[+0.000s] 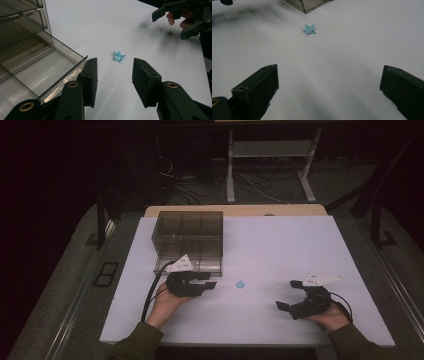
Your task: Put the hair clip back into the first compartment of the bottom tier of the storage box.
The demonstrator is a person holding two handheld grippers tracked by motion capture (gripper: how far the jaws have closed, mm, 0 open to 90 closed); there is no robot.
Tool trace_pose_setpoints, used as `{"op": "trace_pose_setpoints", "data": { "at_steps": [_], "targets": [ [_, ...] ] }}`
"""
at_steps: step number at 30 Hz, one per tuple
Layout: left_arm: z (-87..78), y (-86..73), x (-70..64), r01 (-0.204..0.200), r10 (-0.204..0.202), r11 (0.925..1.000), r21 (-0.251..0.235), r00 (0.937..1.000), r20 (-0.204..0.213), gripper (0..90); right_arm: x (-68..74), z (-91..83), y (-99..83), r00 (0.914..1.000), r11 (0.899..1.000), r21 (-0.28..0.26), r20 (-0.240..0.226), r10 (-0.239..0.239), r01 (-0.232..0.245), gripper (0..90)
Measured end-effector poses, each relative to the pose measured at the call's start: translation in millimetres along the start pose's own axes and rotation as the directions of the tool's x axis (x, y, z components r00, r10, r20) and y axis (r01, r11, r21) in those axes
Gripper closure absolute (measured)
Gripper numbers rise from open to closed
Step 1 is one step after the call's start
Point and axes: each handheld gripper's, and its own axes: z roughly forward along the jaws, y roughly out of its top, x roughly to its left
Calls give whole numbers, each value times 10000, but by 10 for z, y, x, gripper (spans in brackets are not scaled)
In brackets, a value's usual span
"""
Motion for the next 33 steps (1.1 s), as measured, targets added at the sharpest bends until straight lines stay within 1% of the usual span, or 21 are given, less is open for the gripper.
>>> {"op": "trace_pose_setpoints", "data": {
  "at_steps": [1,2,4,9,10,20,24,31,33],
  "targets": [
    [0,0,0,0,0,10000,0,10000,0,546,0,-1,0,10000,10000,-4,-4,0,0,14],
    [20,5,-3,-115,115,9999,57,9999,-32,546,1,-2,0,10000,10000,-3,-12,2,-2,14],
    [30,8,-4,-136,136,9999,54,9999,-50,546,1,-2,0,10000,10000,1,-17,3,-3,14],
    [52,27,-7,-188,188,9998,64,9998,33,549,0,0,0,10000,10000,-5,-15,-8,8,14],
    [62,37,-7,-281,281,9995,147,9996,50,550,0,0,0,10000,10000,-5,-9,-6,6,14],
    [116,69,-8,-215,214,9997,91,9997,121,566,-3,1,1,10000,10000,-11,-6,19,-19,14],
    [139,87,-7,-221,218,9996,173,9996,166,573,-4,2,1,10000,10000,-13,-8,30,-30,14],
    [198,119,-4,-188,184,9997,149,9996,219,579,-6,3,2,10000,10000,-8,-11,76,-76,14],
    [215,130,-1,-150,144,9996,229,9996,248,580,-6,3,2,10000,10000,-11,-7,89,-89,14]
  ]
}}
